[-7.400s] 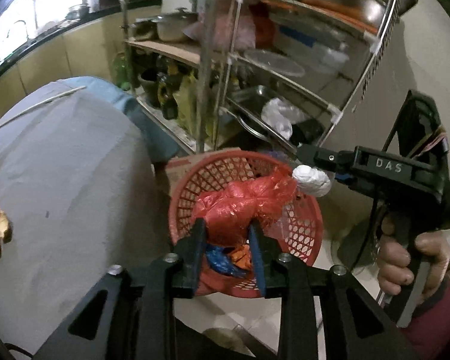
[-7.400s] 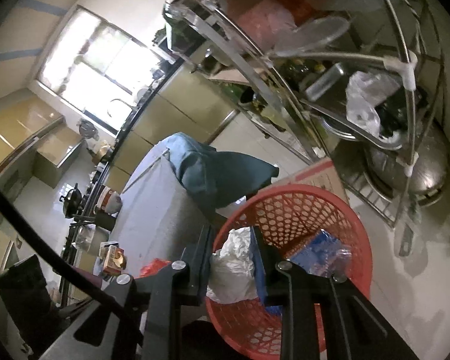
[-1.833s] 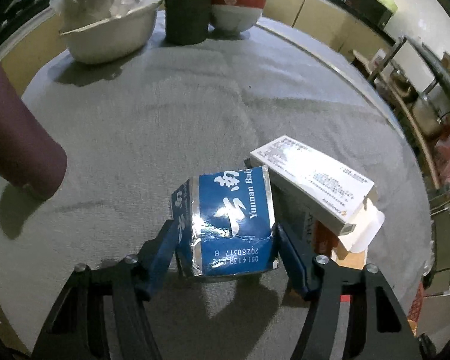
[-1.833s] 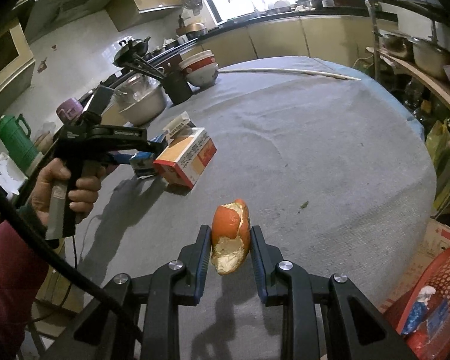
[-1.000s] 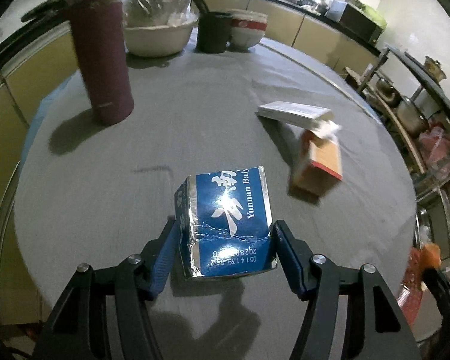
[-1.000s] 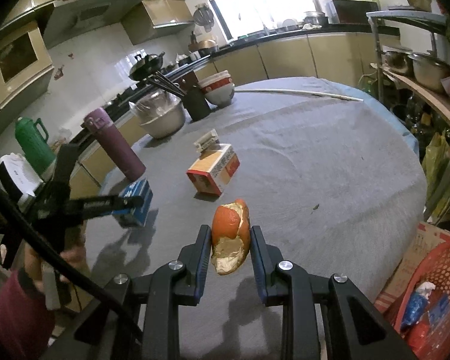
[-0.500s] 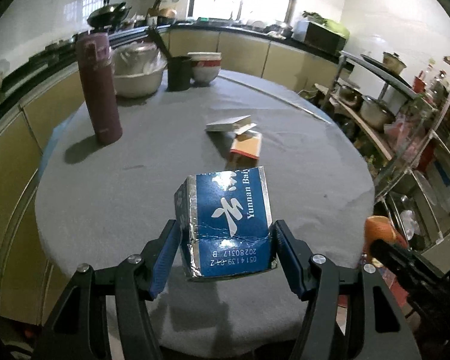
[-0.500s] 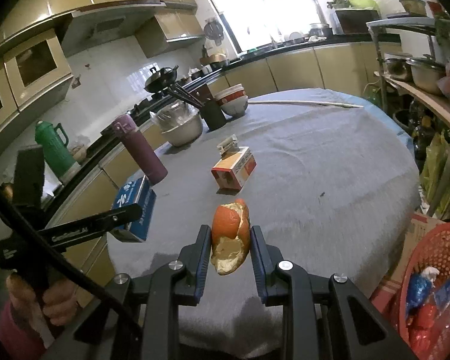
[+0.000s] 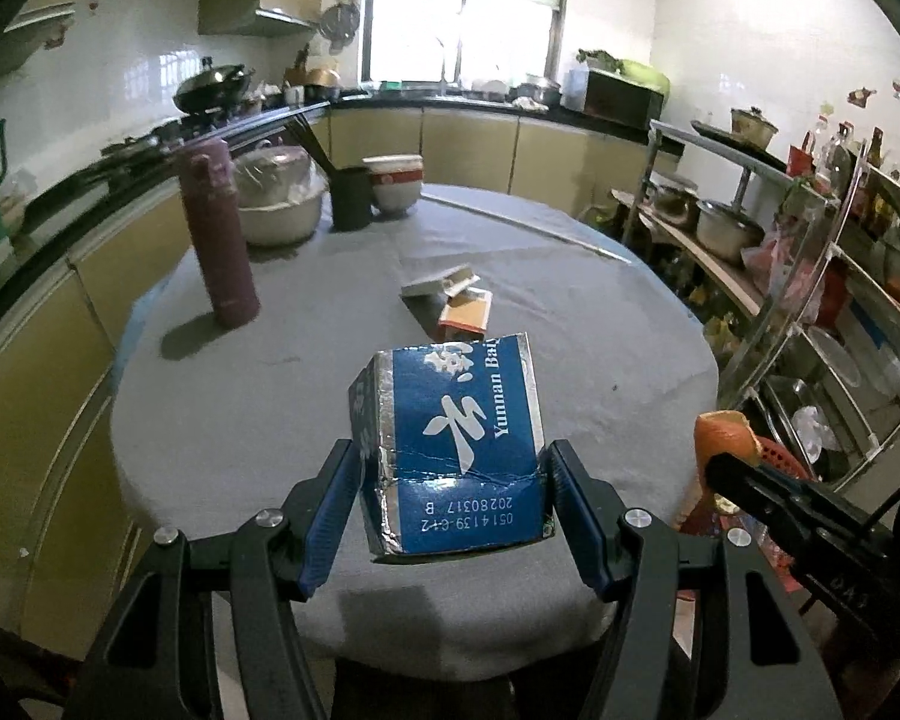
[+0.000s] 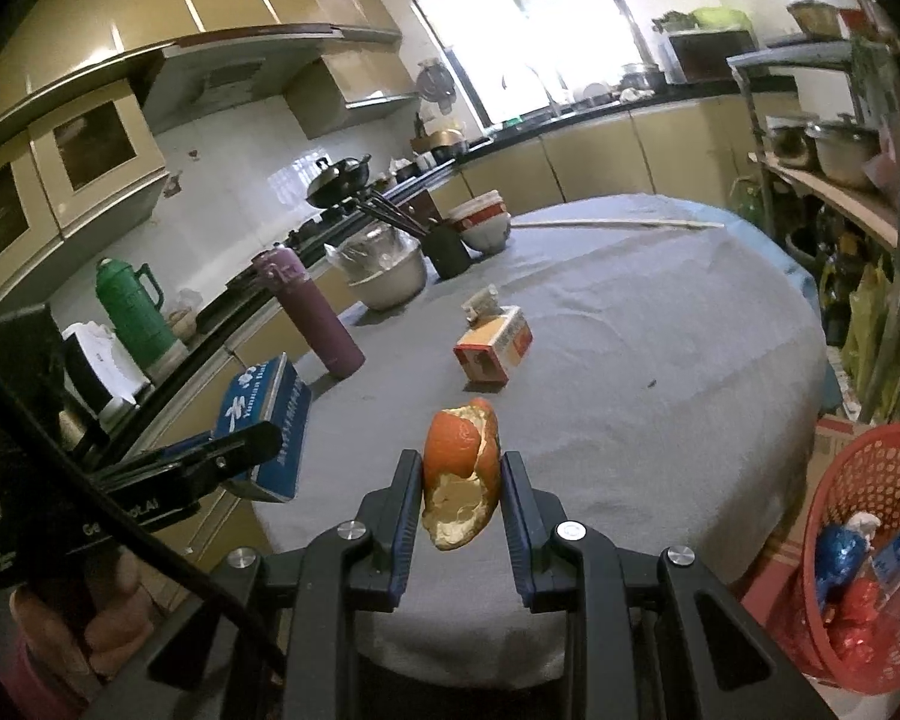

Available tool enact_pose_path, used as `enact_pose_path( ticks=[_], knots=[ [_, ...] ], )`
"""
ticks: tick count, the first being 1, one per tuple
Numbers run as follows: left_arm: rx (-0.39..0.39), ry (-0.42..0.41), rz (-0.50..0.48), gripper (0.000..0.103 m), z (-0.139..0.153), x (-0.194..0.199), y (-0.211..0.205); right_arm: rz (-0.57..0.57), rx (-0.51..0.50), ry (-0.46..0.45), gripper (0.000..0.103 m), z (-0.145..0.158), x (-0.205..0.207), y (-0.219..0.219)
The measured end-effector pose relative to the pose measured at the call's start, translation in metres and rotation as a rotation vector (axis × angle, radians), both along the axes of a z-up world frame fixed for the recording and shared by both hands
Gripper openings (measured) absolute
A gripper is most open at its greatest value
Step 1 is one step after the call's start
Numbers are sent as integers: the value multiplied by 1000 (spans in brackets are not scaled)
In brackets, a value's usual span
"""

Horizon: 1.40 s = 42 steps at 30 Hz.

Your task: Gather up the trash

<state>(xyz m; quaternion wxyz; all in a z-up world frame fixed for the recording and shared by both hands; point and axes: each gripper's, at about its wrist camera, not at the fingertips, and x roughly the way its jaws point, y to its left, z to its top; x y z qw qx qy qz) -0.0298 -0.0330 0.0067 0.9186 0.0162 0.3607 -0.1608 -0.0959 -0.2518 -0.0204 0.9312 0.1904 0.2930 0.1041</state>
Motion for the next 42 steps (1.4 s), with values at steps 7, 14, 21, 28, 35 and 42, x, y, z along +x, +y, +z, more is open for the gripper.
enact_pose_path(
  ticks=[7, 14, 21, 28, 35, 42],
  knots=[
    [-19, -47, 24, 65, 14, -17, 21, 6, -28, -32, 28, 18, -11, 16],
    [-15, -108, 42, 65, 24, -22, 32, 28, -49, -14, 28, 17, -2, 32],
    [-22, -109, 68, 65, 19, -11, 42, 47, -58, 26, 28, 5, 8, 39],
    [23, -69, 79, 65, 8, 8, 28, 47, -24, 61, 28, -7, 25, 27],
    [56, -92, 67, 65, 13, 28, 3, 31, -9, 57, 28, -5, 48, 1],
    [81, -114, 15, 65, 7, 43, -22, -32, -2, 73, 28, -10, 63, -29]
  ],
)
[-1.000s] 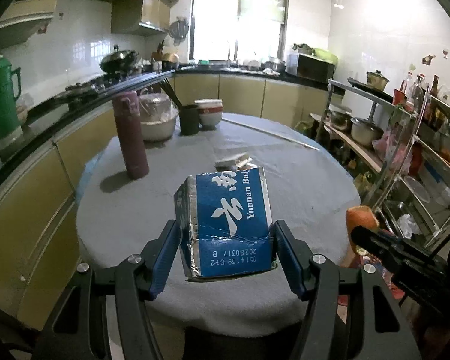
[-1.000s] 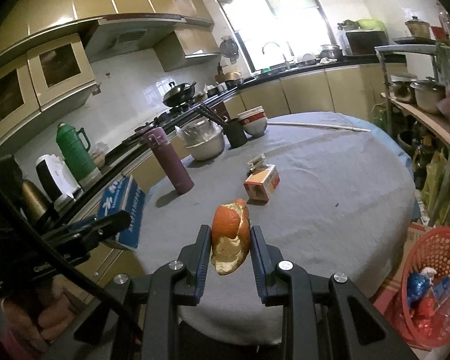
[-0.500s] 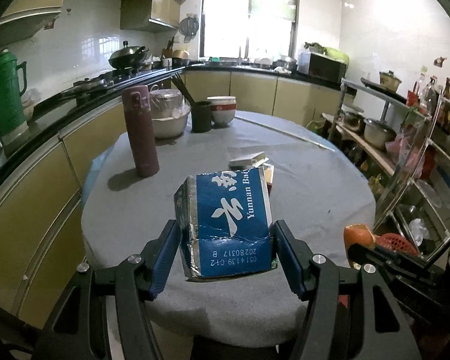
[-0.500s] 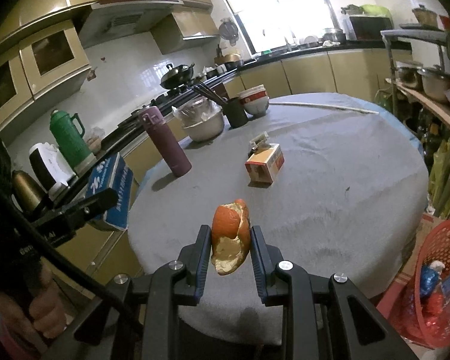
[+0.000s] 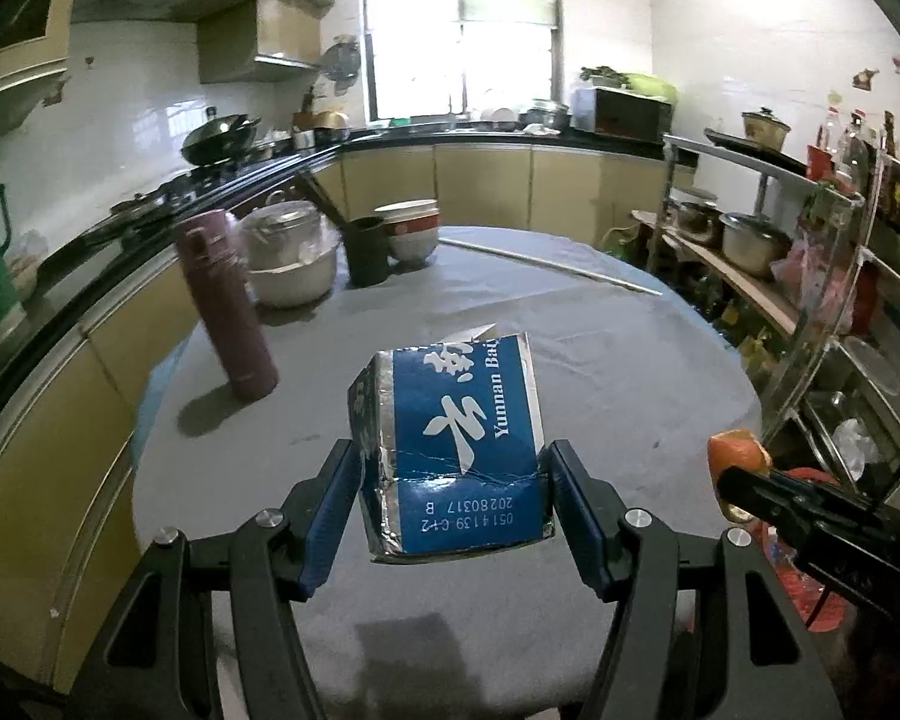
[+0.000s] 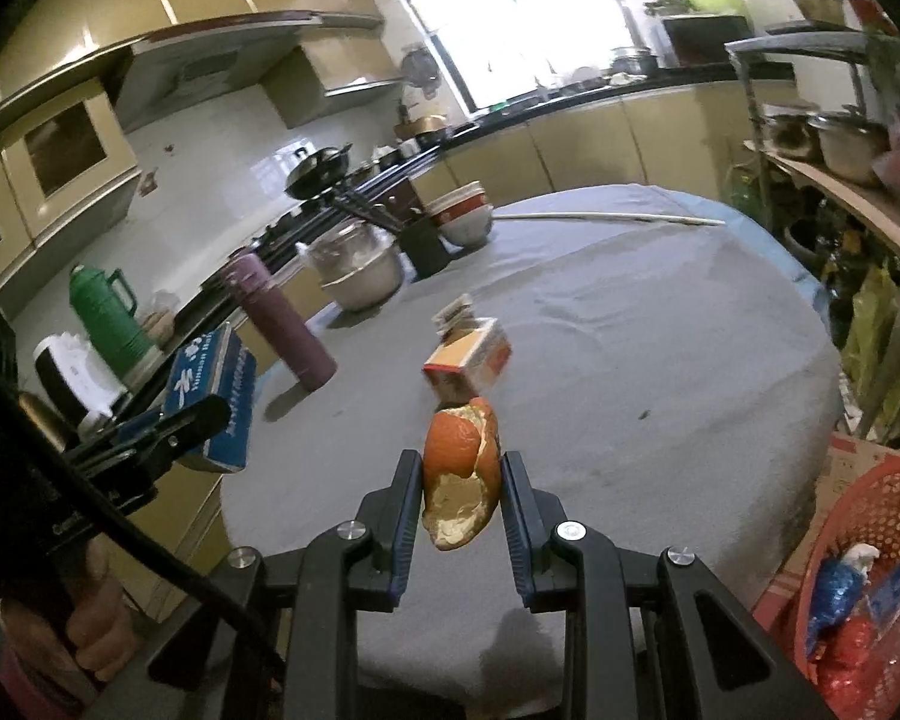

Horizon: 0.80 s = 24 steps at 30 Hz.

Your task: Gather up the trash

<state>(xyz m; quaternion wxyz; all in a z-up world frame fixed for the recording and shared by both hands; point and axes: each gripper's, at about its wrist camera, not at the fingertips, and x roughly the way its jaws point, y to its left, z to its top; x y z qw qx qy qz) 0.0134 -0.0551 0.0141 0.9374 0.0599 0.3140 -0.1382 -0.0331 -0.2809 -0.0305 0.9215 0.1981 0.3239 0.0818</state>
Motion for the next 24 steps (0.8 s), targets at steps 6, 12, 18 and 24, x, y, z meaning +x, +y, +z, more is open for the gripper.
enact_pose_path(
  ticks=[6, 12, 18, 24],
  knots=[
    [-5, -19, -25, 65, -9, 3, 3, -26, -21, 41, 28, -5, 14, 0],
    [-68, -8, -43, 65, -11, 17, 22, -55, -95, 41, 28, 11, 15, 18],
    [-88, -40, -73, 65, 0, 21, 38, -110, -161, 6, 28, 38, 2, 34],
    [-60, -88, -93, 65, 6, 19, 55, -125, -217, 6, 28, 53, 1, 53]
  ],
)
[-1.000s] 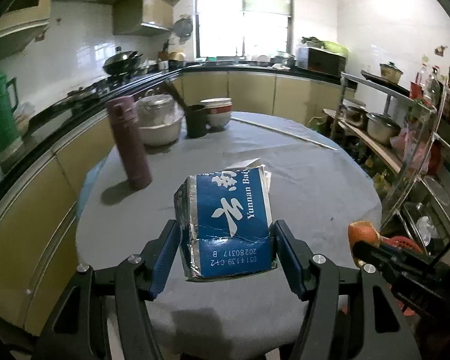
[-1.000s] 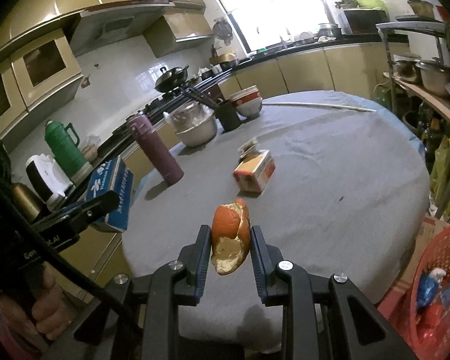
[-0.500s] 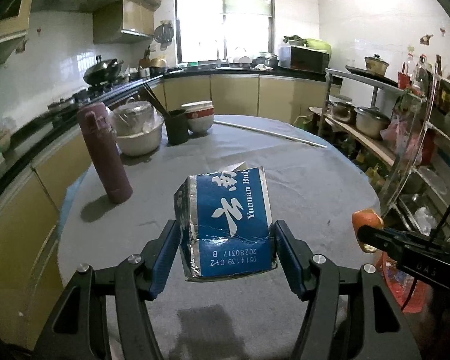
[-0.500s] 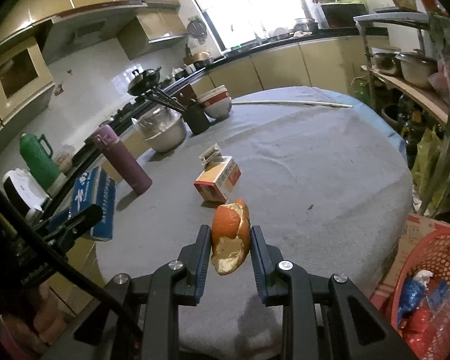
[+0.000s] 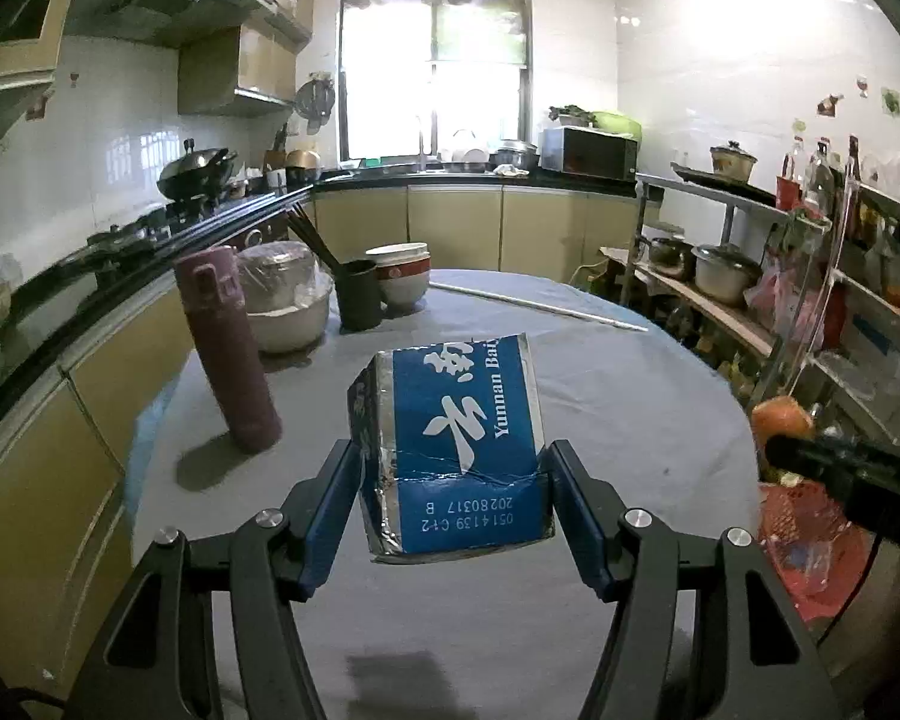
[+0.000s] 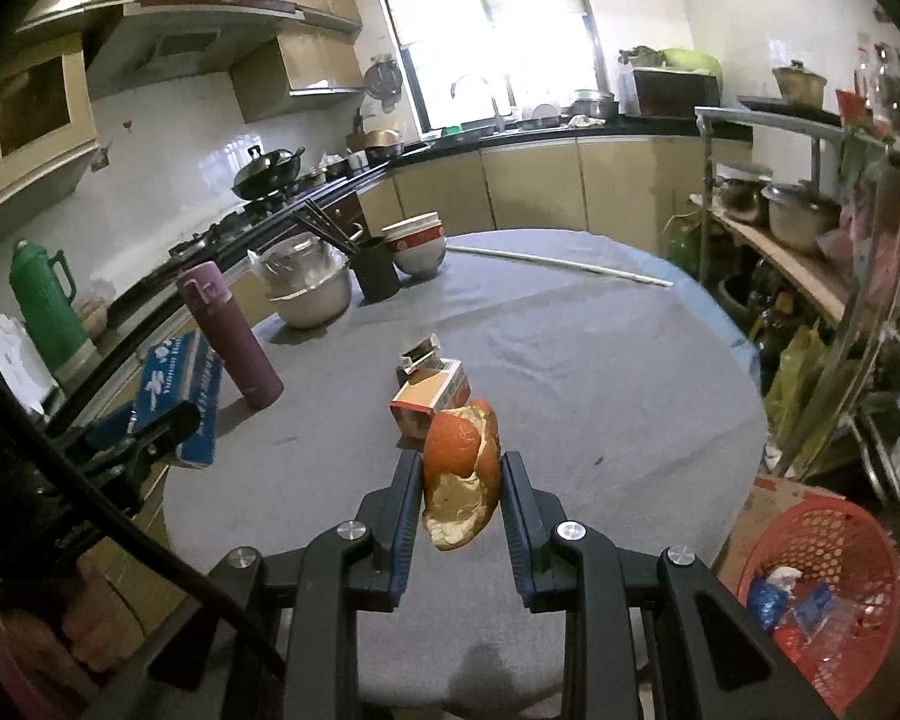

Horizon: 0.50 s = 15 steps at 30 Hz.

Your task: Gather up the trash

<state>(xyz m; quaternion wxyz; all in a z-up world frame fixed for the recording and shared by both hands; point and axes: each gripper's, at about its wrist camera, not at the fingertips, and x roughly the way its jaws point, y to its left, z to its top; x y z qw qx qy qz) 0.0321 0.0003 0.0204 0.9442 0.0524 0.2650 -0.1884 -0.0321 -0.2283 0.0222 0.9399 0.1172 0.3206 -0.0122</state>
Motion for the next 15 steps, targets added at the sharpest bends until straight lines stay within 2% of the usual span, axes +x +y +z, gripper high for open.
enact_pose_path(
  ticks=[3, 6, 11, 15],
  knots=[
    [36, 12, 38, 65, -5, 6, 7, 25, -12, -11, 28, 7, 5, 8],
    [30, 63, 77, 65, -10, 15, 14, 55, -2, -10, 28, 8, 14, 12],
    [41, 104, 166, 65, -16, 25, 21, 119, 36, 11, 28, -2, 32, 13],
    [62, 126, 200, 65, -16, 27, 14, 171, 50, 17, 28, -8, 38, 13]
  ],
)
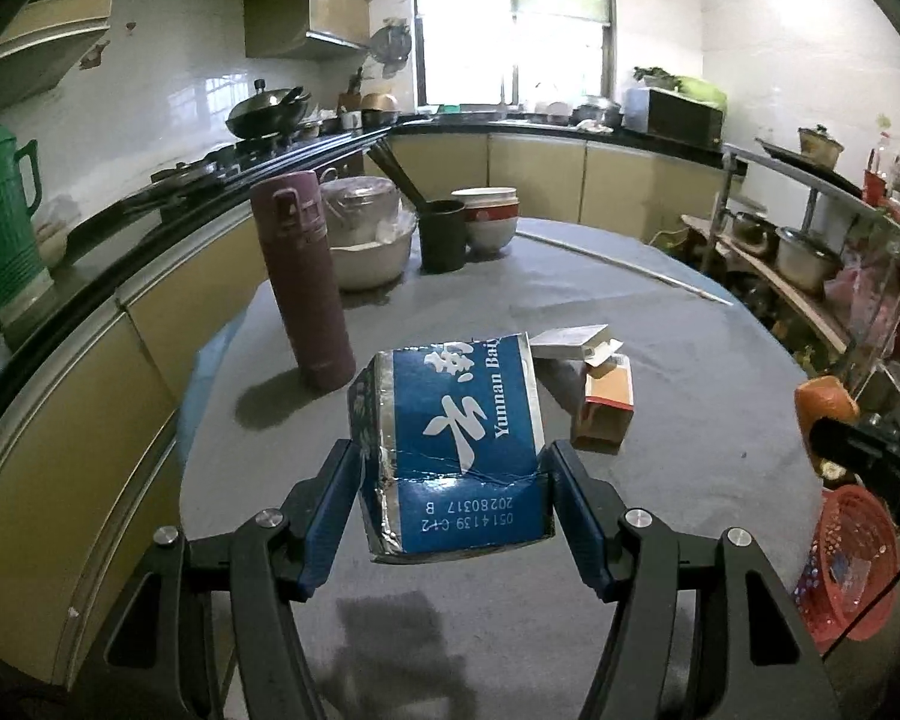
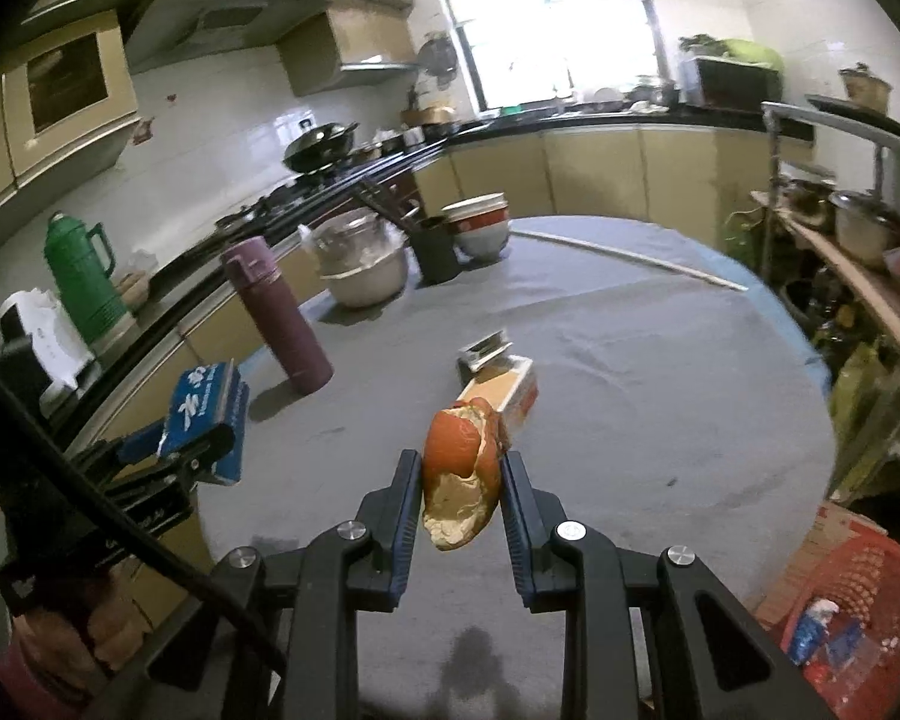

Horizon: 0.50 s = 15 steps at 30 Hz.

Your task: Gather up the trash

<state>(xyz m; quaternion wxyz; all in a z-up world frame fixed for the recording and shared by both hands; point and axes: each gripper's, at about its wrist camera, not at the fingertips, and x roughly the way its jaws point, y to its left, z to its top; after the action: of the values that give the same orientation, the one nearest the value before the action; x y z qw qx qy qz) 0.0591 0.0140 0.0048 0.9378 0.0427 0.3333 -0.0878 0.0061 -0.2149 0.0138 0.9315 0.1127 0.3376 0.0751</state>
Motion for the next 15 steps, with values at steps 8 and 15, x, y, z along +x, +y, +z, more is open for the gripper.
enact_pose_path(
  ticks=[8, 15],
  knots=[
    [86, -14, -24, 65, 10, -16, -53, 12, 57, -31, 28, -6, -13, -36],
    [140, -7, -106, 66, 10, -28, -105, -59, 104, -49, 28, -12, -33, -83]
  ],
)
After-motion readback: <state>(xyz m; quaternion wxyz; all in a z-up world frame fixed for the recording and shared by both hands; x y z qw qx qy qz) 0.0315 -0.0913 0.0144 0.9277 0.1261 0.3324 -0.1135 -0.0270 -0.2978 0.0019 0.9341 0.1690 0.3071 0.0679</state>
